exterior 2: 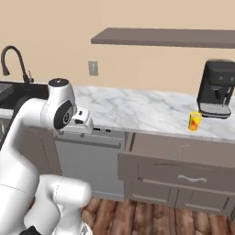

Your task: Pick up the straw from the right drawer and put it inside the smoothie cup.

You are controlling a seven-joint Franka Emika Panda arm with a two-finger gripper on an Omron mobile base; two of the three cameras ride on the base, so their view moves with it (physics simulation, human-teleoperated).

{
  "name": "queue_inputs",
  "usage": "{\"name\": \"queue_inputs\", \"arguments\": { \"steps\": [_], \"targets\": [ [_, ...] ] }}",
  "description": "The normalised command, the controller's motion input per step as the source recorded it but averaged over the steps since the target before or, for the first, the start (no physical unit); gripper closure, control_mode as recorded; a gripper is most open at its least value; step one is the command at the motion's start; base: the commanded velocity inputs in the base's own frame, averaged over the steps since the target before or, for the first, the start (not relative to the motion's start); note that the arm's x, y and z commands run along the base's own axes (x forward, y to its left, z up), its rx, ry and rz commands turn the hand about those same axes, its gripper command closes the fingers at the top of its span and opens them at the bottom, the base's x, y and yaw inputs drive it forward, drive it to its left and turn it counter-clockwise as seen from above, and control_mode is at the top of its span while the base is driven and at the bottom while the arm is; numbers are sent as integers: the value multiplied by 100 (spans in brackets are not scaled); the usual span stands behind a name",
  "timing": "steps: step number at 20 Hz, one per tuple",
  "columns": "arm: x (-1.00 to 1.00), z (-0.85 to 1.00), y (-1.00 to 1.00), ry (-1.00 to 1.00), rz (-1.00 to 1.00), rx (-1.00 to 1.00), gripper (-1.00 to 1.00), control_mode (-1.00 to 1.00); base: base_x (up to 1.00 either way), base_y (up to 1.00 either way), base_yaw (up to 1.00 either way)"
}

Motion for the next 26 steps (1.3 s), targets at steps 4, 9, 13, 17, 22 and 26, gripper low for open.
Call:
{"name": "queue_inputs", "arguments": {
  "steps": [4, 9, 13, 17, 22, 26],
  "targets": [
    [0, 0, 0, 0, 0, 0, -100, 100, 0, -76, 0],
    [0, 0, 0, 0, 0, 0, -100, 100, 4, -81, 0],
    [0, 0, 0, 0, 0, 0, -100, 100, 17, -63, 0],
    [0, 0, 0, 0, 0, 0, -100, 100, 25, -59, 0],
    [0, 0, 0, 0, 0, 0, -100, 100, 30, -54, 0],
    [0, 0, 0, 0, 0, 0, -100, 100, 34, -50, 0]
  ]
}}
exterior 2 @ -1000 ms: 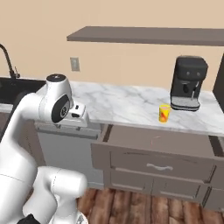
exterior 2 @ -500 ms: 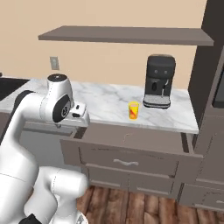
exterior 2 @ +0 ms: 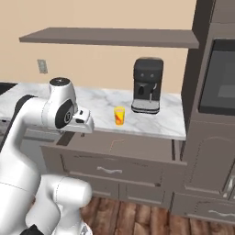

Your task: Pick up the straw from the right drawer and put it inside the smoothie cup.

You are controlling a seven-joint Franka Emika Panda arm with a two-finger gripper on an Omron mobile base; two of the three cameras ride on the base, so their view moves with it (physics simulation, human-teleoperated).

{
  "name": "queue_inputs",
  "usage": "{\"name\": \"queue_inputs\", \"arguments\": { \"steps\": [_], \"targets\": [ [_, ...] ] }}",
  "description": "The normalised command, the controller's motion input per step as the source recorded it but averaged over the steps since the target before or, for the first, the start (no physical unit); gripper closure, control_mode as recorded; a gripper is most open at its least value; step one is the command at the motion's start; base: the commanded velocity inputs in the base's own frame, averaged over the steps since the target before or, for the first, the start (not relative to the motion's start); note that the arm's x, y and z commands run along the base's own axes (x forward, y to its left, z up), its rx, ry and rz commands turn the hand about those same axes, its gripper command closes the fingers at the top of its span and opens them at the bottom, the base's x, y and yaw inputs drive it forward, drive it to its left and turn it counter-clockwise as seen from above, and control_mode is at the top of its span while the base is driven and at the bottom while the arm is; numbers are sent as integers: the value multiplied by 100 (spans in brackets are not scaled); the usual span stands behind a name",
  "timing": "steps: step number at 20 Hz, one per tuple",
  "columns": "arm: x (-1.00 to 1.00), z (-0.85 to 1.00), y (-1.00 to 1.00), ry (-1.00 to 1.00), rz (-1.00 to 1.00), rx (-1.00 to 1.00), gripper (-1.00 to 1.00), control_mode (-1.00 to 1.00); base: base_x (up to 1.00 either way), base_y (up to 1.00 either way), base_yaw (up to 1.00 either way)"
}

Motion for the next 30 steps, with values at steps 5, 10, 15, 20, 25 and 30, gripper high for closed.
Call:
{"name": "queue_inputs", "arguments": {
  "steps": [5, 10, 15, 20, 25, 30],
  "targets": [
    [0, 0, 0, 0, 0, 0, -100, 100, 36, -34, 0],
    [0, 0, 0, 0, 0, 0, -100, 100, 44, -7, 0],
    [0, 0, 0, 0, 0, 0, -100, 100, 37, 0, 0],
    [0, 0, 0, 0, 0, 0, -100, 100, 27, 0, 0],
    [0, 0, 0, 0, 0, 0, -100, 100, 14, 0, 0],
    [0, -1, 0, 0, 0, 0, -100, -100, 6, 0, 0]
  ]
}}
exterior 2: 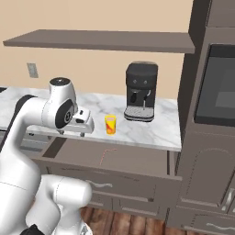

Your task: Pick up the straw from the right drawer and put it inside the smoothie cup.

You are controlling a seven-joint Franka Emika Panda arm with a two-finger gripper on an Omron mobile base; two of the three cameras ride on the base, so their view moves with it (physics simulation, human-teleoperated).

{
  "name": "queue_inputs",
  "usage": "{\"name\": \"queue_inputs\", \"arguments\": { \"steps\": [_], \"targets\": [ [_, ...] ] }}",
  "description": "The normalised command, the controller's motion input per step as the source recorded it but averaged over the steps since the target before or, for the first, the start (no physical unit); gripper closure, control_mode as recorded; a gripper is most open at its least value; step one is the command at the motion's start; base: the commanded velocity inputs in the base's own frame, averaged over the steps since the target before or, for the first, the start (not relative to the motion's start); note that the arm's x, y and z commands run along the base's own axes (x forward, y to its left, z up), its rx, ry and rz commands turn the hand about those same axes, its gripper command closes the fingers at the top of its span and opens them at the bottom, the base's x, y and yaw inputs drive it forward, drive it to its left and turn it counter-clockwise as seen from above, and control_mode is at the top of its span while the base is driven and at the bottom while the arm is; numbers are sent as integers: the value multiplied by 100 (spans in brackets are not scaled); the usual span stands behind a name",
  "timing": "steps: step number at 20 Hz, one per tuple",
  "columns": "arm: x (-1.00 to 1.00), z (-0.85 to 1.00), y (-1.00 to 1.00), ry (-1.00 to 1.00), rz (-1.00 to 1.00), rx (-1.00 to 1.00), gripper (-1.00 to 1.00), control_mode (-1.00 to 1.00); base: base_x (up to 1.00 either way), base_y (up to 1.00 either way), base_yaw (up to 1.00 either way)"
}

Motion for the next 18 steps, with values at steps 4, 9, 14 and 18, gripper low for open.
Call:
{"name": "queue_inputs", "arguments": {
  "steps": [4, 9, 14, 18],
  "targets": [
    [5, -10, 0, 0, 0, 0, -100, -100, 0, 0, 0],
    [6, -20, 0, 0, 0, 0, -100, -100, 0, 0, 0],
    [3, -17, 0, 0, 0, 0, -100, -100, 0, 0, 0],
    [3, -15, 0, 0, 0, 0, -100, -100, 0, 0, 0]
  ]
}}
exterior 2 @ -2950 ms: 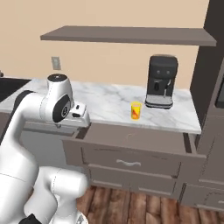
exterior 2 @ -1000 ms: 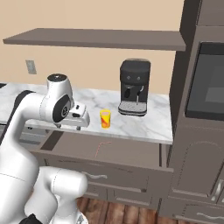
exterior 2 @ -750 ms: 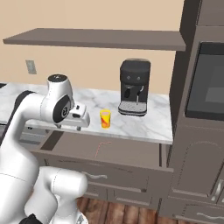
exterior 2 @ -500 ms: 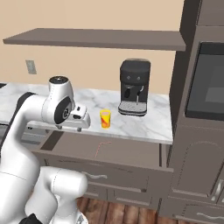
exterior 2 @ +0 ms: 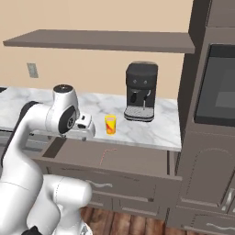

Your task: Pick up the straw from the right drawer and put it inside the smoothie cup.

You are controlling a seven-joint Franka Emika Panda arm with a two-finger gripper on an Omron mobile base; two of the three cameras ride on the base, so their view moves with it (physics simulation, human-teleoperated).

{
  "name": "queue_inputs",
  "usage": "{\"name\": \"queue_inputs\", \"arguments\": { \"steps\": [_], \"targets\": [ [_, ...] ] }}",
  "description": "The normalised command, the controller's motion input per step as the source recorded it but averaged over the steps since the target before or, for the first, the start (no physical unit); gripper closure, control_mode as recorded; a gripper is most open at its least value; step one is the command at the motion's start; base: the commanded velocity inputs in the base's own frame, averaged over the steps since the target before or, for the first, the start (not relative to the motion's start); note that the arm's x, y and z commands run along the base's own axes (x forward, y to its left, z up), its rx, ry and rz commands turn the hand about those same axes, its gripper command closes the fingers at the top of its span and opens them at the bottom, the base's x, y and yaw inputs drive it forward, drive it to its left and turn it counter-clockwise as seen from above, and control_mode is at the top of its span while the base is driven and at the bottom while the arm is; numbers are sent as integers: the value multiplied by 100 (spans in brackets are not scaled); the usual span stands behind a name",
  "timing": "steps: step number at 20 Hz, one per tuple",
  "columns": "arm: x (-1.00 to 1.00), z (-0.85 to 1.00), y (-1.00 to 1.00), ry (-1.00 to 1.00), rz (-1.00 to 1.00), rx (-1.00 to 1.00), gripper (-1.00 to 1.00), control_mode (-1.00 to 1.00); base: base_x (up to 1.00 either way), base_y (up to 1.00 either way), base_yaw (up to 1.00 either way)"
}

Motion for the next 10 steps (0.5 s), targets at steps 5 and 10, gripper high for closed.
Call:
{"name": "queue_inputs", "arguments": {
  "steps": [5, 10],
  "targets": [
    [16, -15, 0, 0, 0, 0, -100, -100, 0, 0, 0],
    [35, -15, 0, 0, 0, 0, -100, -100, 0, 0, 0]
  ]
}}
